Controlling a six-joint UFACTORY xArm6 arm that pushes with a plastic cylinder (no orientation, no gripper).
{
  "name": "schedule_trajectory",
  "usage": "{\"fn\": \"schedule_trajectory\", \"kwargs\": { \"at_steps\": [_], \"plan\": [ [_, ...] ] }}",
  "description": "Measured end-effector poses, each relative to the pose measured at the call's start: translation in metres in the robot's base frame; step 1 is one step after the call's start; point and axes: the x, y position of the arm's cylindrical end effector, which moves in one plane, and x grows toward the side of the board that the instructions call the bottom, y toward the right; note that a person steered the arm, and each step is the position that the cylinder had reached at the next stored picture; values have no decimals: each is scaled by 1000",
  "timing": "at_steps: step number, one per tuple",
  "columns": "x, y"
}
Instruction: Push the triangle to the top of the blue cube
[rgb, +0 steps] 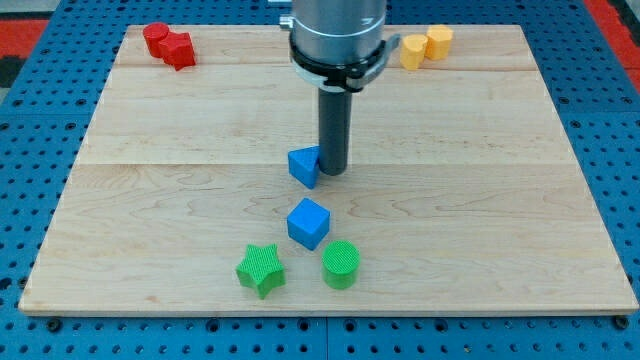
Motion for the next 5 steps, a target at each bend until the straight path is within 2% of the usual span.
{"fn": "schedule_trajectory", "kwargs": {
  "at_steps": [1, 2, 3, 4, 5],
  "plan": [
    [-45, 1],
    [-13, -52],
    [49, -47],
    [16, -38],
    [-10, 3]
  ]
}}
